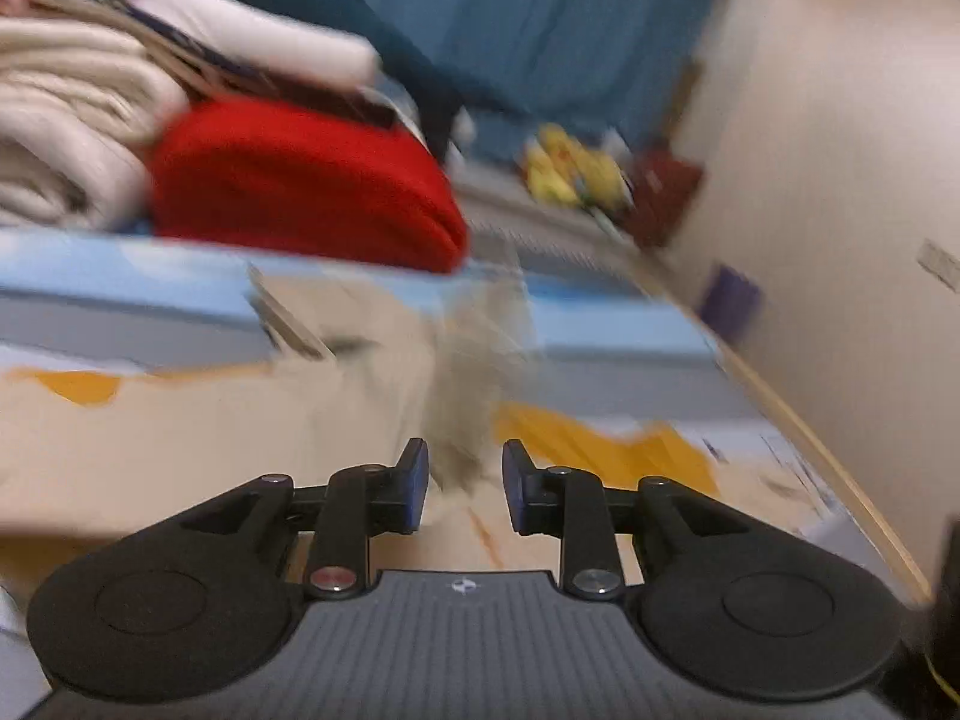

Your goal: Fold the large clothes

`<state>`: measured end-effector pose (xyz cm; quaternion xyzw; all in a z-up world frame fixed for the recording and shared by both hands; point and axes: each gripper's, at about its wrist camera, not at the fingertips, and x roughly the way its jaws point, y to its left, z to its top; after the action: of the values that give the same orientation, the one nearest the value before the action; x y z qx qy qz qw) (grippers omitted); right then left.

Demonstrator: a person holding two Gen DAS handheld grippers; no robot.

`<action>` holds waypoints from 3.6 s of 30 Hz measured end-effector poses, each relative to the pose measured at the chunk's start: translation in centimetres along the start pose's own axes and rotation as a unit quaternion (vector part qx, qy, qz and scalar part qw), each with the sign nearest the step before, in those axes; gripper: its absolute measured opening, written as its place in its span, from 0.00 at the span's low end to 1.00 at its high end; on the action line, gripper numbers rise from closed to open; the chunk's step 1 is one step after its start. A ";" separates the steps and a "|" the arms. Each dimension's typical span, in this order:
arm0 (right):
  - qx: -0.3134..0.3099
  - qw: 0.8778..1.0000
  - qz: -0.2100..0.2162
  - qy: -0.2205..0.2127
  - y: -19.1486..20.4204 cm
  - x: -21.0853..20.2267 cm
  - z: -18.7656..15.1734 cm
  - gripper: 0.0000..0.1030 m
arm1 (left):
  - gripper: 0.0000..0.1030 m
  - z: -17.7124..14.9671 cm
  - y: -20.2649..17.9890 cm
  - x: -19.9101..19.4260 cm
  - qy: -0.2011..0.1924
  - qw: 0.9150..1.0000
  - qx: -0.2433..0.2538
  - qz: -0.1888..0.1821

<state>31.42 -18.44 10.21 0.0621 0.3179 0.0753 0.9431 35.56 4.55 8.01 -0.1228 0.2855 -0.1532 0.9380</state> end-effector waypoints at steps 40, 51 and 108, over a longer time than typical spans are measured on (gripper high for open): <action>0.253 0.963 0.020 0.092 -5.5 16.3 -0.7 0.00 | 0.35 3.9 17.1 -1.7 -0.012 0.953 -0.101 0.287; 0.195 0.980 0.001 -0.047 -8.3 9.1 3.4 0.04 | 0.35 2.5 16.8 0.1 0.008 0.954 -0.094 0.286; 0.222 0.964 -0.116 0.093 -18.1 13.6 1.4 0.26 | 0.43 -5.3 14.0 7.4 0.216 0.942 -0.064 0.249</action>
<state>44.84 -33.86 0.26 0.2251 0.4176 -0.1014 0.8744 41.38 14.07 -4.44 -0.0711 0.5118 0.0812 0.8523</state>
